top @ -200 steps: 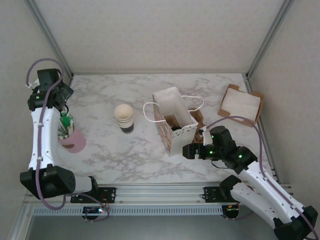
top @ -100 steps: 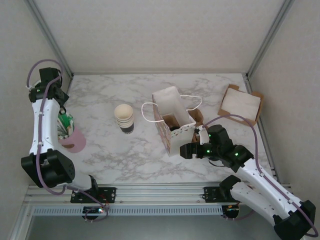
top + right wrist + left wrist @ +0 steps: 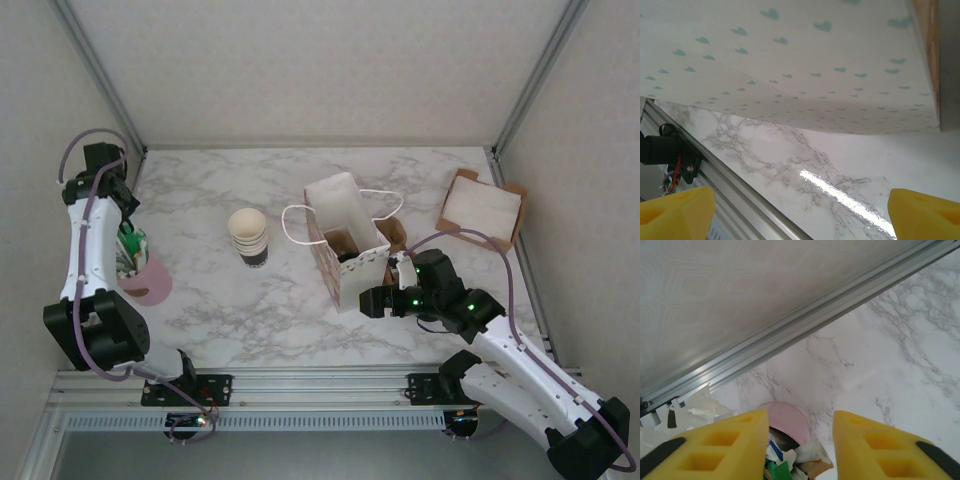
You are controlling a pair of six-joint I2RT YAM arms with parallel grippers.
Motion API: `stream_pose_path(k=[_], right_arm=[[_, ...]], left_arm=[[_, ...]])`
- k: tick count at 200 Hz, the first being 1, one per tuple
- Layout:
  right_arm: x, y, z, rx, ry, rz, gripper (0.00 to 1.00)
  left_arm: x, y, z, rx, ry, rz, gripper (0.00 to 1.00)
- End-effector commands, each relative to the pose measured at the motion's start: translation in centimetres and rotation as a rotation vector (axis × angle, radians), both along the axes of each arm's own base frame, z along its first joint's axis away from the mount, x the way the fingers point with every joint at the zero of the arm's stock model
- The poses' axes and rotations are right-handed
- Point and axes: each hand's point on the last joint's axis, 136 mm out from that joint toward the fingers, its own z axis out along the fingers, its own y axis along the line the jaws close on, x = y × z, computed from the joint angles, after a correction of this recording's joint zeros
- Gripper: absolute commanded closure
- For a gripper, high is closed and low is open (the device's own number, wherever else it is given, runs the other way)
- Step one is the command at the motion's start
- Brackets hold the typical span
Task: Pack the takeout coffee
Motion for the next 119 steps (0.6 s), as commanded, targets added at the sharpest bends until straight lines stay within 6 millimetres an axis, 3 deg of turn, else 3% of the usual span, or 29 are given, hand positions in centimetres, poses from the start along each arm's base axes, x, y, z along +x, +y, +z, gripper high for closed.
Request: stream_pose_path(k=[1, 48, 119], right_arm=[[0.0, 0.3, 0.1, 0.015, -0.016, 0.024, 0.10], [0.2, 0.2, 0.0, 0.018, -0.012, 0.018, 0.10], [0.3, 0.2, 0.1, 0.028, -0.010, 0.015, 0.11]], left_arm=[[-0.7, 0.4, -0.3, 0.013, 0.028, 0.017, 0.65], [-0.9, 0.4, 0.4, 0.019, 0.017, 0.015, 0.70], [-0.8, 0.3, 1.4, 0.020, 0.000, 0.006, 0.86]])
